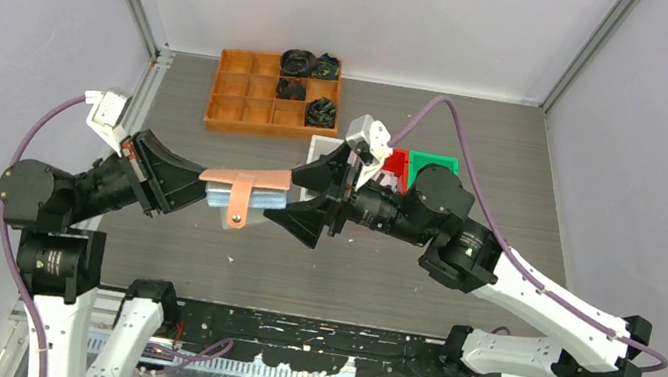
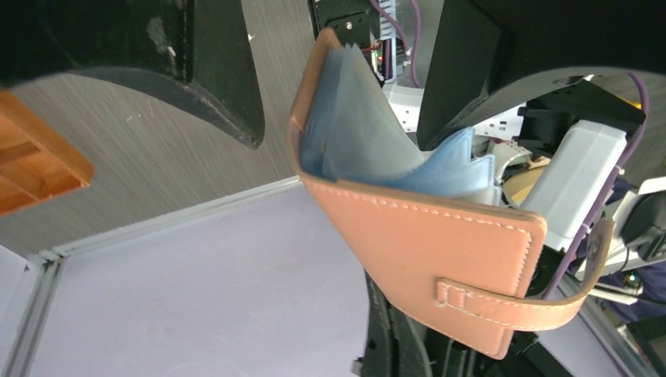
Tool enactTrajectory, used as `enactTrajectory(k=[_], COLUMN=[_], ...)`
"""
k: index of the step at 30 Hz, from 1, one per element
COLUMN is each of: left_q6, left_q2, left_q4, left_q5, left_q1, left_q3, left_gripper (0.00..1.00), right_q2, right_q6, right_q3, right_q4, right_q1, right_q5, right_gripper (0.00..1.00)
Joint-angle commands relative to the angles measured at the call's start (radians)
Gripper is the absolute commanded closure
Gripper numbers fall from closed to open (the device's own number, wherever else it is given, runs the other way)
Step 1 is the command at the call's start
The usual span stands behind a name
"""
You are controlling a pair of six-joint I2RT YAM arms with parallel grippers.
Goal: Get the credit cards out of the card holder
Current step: Open the card holder at the center of the board.
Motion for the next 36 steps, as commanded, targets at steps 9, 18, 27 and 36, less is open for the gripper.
enactTrajectory(k=[9, 18, 27, 36], left_q6=[-0.098, -0.074, 0.228, 0.284], left_q2=[0.052, 0.027, -0.078, -0.057], left_q4=[-0.031, -0.036, -0.135, -0.101], left_q5=[0.123, 0.181, 0.085, 0.027], left_q1=[0.006, 0.006, 0.006, 0.007], left_q3=[0.047, 0.01, 0.026, 0.031], left_gripper=[1.0, 1.0, 0.29, 0.44], right_q2=[0.095, 0.102, 0.146, 0.178], right_q6=[-0.148, 0.022, 0.188, 0.278], right_q3=[0.164, 0.164, 0.162, 0.17], right_q4=[0.07, 0.158, 0.158, 0.139], right_q1=[0.0, -0.001, 0.0, -0.001], right_q5=[-0.096, -0.094, -0.118, -0.204], right_gripper=[0.35, 0.65, 0.99, 0.99])
